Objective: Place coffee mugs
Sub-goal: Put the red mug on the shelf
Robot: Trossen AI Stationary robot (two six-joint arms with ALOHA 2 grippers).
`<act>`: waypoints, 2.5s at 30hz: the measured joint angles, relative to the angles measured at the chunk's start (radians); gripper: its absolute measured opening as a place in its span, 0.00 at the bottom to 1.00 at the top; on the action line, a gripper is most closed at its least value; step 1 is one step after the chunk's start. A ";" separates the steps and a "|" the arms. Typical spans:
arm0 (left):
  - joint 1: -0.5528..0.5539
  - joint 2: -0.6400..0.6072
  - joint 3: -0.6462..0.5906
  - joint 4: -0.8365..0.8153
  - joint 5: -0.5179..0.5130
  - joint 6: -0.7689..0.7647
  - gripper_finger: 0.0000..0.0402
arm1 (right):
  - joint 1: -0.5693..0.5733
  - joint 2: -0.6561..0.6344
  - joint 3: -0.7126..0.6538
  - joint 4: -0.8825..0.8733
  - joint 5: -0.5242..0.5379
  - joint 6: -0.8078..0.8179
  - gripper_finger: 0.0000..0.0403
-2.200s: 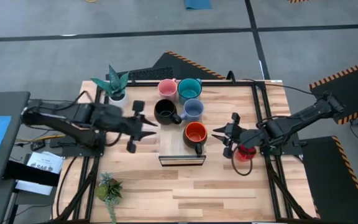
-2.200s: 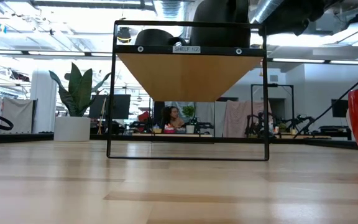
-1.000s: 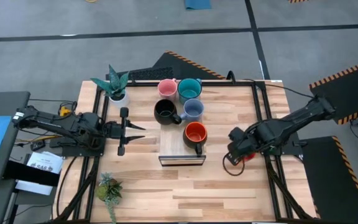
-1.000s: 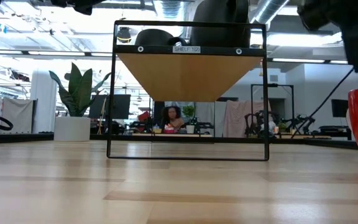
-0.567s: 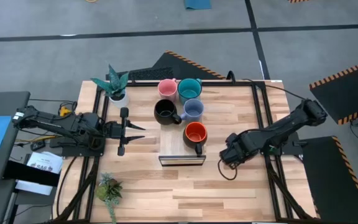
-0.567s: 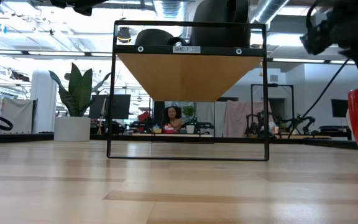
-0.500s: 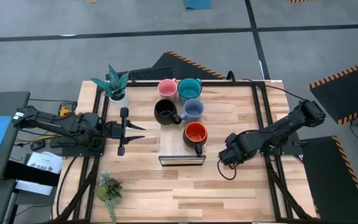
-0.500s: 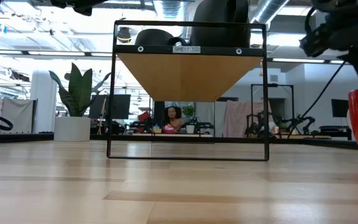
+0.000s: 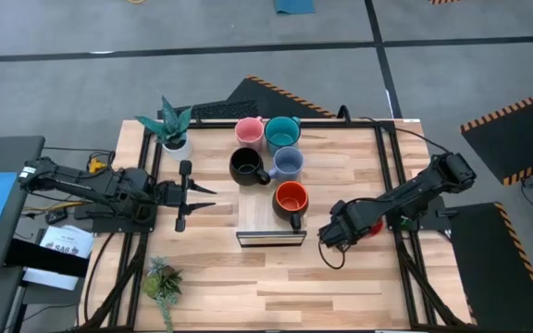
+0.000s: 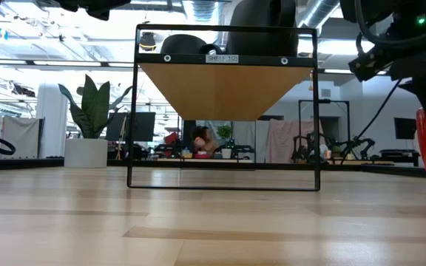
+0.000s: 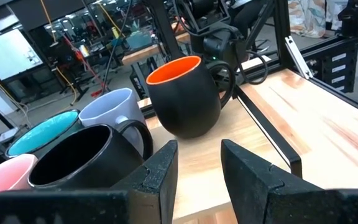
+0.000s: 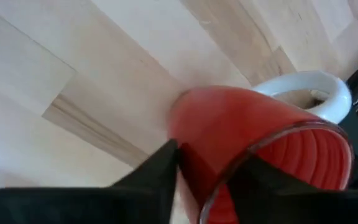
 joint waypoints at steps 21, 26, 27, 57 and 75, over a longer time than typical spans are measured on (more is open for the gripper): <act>0.000 0.000 0.000 -0.001 -0.022 0.012 0.27 | 0.074 -0.167 0.635 -0.032 0.032 -0.310 0.10; 0.000 0.000 0.000 -0.001 -0.023 0.012 0.27 | 0.120 -0.102 0.893 -0.036 0.189 -0.478 0.10; 0.000 0.000 0.000 -0.001 -0.023 0.013 0.27 | 0.120 -0.083 0.933 -0.032 0.208 -0.526 0.10; 0.000 0.000 0.001 0.028 -0.102 0.031 0.27 | -0.114 0.442 1.288 0.007 0.137 -1.075 0.10; 0.000 0.000 0.001 0.029 -0.102 0.027 0.27 | -0.134 0.505 1.287 0.093 0.104 -1.091 0.10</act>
